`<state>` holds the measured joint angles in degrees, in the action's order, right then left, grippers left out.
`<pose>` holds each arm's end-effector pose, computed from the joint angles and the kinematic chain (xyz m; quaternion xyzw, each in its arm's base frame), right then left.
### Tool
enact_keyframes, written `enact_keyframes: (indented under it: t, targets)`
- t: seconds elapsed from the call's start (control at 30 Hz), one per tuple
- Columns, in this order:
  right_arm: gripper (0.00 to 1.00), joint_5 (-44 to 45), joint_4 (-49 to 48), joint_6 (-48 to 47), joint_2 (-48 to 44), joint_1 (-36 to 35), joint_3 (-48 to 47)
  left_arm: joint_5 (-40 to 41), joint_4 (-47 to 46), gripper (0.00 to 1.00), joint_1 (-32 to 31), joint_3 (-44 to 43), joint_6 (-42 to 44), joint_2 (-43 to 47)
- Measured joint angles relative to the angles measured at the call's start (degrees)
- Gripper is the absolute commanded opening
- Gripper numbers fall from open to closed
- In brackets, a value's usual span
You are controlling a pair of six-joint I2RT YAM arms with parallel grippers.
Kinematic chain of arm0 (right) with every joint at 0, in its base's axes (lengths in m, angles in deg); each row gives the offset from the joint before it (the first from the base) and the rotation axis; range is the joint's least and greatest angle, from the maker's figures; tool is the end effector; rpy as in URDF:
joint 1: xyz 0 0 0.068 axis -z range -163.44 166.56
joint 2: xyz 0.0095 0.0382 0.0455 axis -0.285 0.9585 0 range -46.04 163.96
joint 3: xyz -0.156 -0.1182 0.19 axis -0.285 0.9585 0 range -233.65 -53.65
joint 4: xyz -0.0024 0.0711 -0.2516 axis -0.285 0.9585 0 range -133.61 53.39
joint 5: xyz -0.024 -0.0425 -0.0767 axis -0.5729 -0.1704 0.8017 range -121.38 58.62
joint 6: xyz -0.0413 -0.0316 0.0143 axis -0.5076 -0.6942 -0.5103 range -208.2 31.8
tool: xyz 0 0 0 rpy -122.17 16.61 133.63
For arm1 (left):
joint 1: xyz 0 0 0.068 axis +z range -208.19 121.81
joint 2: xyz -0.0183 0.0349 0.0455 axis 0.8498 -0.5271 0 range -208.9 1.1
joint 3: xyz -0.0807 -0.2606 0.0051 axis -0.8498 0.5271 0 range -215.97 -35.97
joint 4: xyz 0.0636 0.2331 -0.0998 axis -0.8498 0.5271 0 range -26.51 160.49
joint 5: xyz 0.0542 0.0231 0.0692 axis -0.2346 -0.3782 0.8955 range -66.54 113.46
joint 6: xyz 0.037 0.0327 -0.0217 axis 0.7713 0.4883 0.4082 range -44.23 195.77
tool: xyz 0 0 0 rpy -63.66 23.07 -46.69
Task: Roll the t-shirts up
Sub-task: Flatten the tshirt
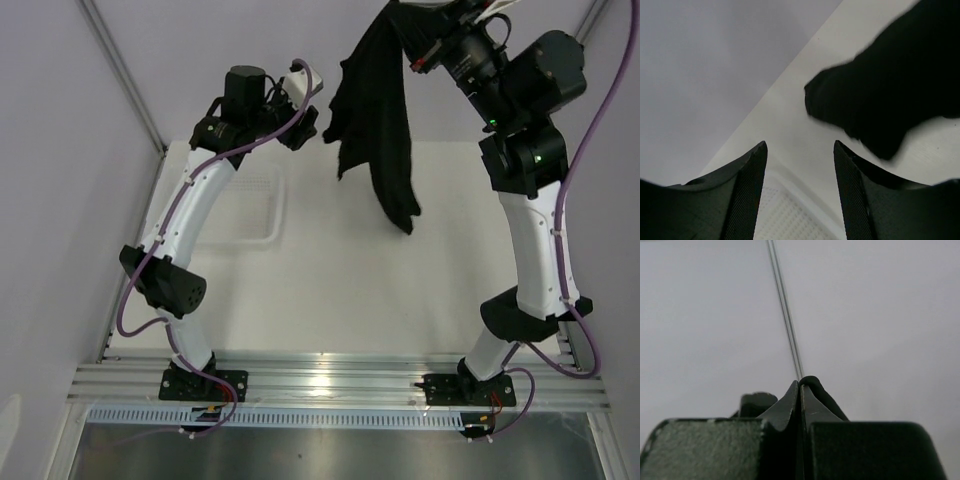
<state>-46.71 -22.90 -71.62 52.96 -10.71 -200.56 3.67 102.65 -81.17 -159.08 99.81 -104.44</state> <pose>0.2421 0.1354 0.6458 -0.1614 0.5035 0.3803 0.7589 0.3693 -0.1696 0.4595 0.4136 0.7086 -0.1370 0.5551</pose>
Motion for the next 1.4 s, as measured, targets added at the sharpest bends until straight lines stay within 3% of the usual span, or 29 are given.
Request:
enact_keyframes:
  t: [0.2,0.3,0.47,0.6,0.7,0.97,1.07,1.23,1.4]
  targets:
    - [0.00,6.03,-4.20,0.98,-3.39,0.02,3.39,-0.13,0.07,0.61,0.26,0.00,0.02,0.00]
    - [0.00,8.26,-4.72,4.59,-8.33,3.30,16.46,0.00,0.17,0.61,0.24,0.02,0.39,0.00]
    - [0.00,10.40,-5.22,15.43,-15.45,12.66,49.24,0.59,1.38,0.59,0.26,0.31,1.05,-0.50]
    - [0.00,10.93,-3.67,21.09,-13.38,17.46,68.57,1.16,3.21,0.57,0.17,0.37,1.86,-2.12]
    - [0.00,10.36,-1.66,22.97,-9.84,19.80,77.26,1.86,6.16,0.57,-0.79,1.18,3.69,-2.71]
    - [0.00,10.19,-1.33,22.93,-8.41,21.88,80.48,-0.02,18.25,0.58,-13.70,14.16,7.43,0.83]
    - [0.00,10.14,-2.69,22.40,-9.57,21.70,81.00,-0.17,21.00,0.58,-17.75,23.93,5.62,2.64]
    - [0.00,9.90,-4.72,22.40,-11.76,21.27,85.15,2.84,21.00,0.53,-22.67,39.23,2.67,3.23]
    - [0.00,9.90,-4.76,22.40,-12.31,21.22,88.63,5.05,19.41,0.54,-27.71,44.41,0.87,3.30]
